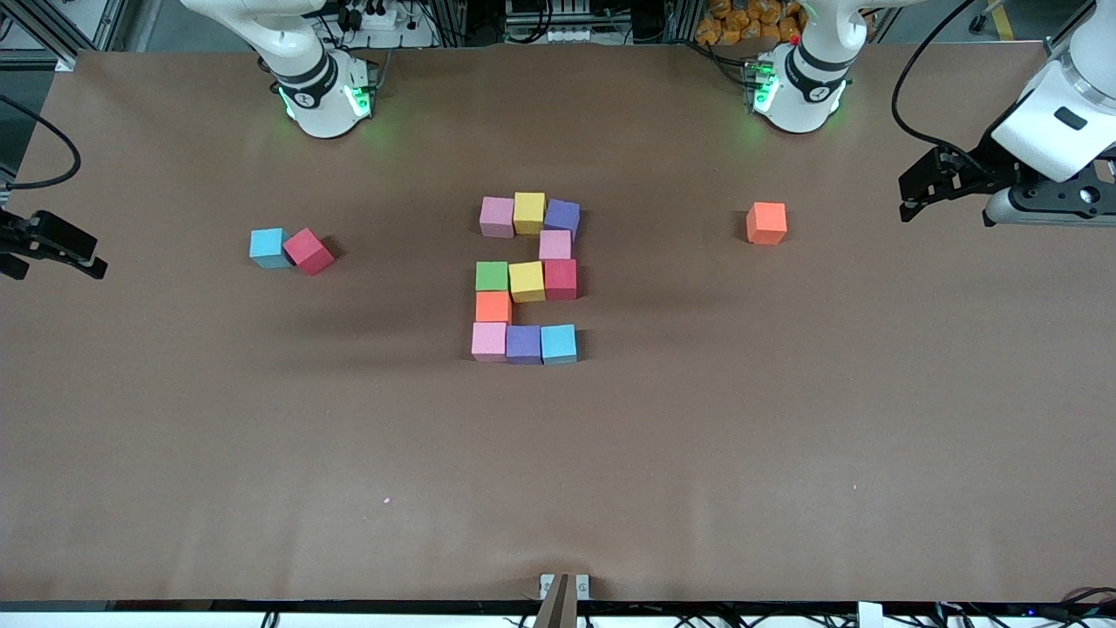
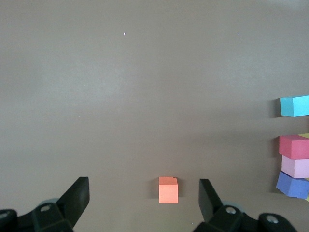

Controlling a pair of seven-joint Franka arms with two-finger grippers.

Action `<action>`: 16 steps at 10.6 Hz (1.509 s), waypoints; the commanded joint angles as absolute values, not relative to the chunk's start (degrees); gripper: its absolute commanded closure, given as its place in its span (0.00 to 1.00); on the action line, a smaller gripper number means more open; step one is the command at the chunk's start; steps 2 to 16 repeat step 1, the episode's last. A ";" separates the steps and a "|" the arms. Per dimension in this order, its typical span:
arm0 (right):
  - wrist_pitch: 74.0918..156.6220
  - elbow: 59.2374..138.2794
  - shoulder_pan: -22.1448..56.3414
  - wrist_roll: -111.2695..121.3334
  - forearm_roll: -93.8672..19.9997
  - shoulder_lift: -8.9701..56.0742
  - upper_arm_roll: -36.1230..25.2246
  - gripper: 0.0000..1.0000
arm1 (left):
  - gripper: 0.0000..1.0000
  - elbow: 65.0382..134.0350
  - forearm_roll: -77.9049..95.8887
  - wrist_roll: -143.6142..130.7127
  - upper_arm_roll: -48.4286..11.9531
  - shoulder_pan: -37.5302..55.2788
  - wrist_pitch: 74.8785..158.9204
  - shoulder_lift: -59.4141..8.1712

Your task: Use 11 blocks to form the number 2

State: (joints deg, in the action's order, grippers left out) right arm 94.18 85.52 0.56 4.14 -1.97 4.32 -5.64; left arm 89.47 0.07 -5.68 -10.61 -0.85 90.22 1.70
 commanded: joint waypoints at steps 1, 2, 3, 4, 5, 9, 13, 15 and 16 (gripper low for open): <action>93.43 84.99 0.00 4.83 -2.02 4.39 -5.19 0.00 | 0.00 89.74 1.23 -4.57 -10.46 -1.14 90.35 2.02; 93.43 84.99 0.00 4.83 -2.02 4.39 -5.19 0.00 | 0.00 89.74 1.23 -4.57 -10.46 -1.14 90.35 2.02; 93.43 84.99 0.00 4.83 -2.02 4.39 -5.19 0.00 | 0.00 89.74 1.23 -4.57 -10.46 -1.14 90.35 2.02; 93.43 84.99 0.00 4.83 -2.02 4.39 -5.19 0.00 | 0.00 89.74 1.23 -4.57 -10.46 -1.14 90.35 2.02; 93.43 84.99 0.00 4.83 -2.02 4.39 -5.19 0.00 | 0.00 89.74 1.23 -4.57 -10.46 -1.14 90.35 2.02; 93.43 84.99 0.00 4.83 -2.02 4.39 -5.19 0.00 | 0.00 89.74 1.23 -4.57 -10.46 -1.14 90.35 2.02; 93.43 84.99 0.00 4.83 -2.02 4.39 -5.19 0.00 | 0.00 89.74 1.23 -4.57 -10.46 -1.14 90.35 2.02; 93.43 84.99 0.00 4.83 -2.02 4.39 -5.19 0.00 | 0.00 89.74 1.23 -4.57 -10.46 -1.14 90.35 2.02; 93.43 84.99 0.00 4.83 -2.02 4.39 -5.19 0.00 | 0.00 89.74 1.23 -4.57 -10.46 -1.14 90.35 2.02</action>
